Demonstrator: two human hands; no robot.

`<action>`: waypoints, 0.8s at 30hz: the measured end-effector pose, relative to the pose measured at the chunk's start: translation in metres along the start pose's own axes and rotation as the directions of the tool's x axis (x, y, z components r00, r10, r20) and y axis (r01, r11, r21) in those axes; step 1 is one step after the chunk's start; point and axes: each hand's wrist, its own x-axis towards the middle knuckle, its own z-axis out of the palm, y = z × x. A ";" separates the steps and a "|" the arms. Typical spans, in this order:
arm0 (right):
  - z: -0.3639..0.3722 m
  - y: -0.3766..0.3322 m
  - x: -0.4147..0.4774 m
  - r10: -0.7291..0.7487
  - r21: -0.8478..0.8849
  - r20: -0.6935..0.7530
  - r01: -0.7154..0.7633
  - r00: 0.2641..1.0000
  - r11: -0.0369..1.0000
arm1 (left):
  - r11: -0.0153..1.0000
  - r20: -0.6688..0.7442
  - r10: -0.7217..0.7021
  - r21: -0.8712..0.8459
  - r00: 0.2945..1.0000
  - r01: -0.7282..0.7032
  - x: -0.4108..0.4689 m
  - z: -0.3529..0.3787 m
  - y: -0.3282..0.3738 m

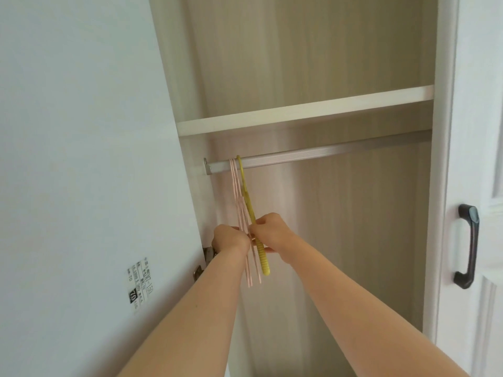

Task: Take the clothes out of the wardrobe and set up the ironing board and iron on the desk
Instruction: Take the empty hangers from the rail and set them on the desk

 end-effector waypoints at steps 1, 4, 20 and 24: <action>-0.001 0.000 0.001 0.003 0.003 -0.004 -0.003 1.000 1.000 | 1.000 0.002 -0.016 -0.017 1.000 0.016 0.001 0.000 0.000; -0.004 0.000 0.003 0.013 0.001 -0.002 -0.013 1.000 1.000 | 0.995 0.039 -0.053 -0.087 0.998 0.056 0.005 0.002 0.001; -0.021 -0.005 -0.006 0.063 0.010 0.002 -0.063 0.998 0.998 | 0.933 0.175 -0.148 -0.300 0.973 0.196 -0.011 0.007 0.008; -0.022 -0.006 0.002 0.037 -0.045 -0.044 -0.039 0.998 0.998 | 0.884 0.230 -0.167 -0.396 0.959 0.249 -0.012 0.007 0.009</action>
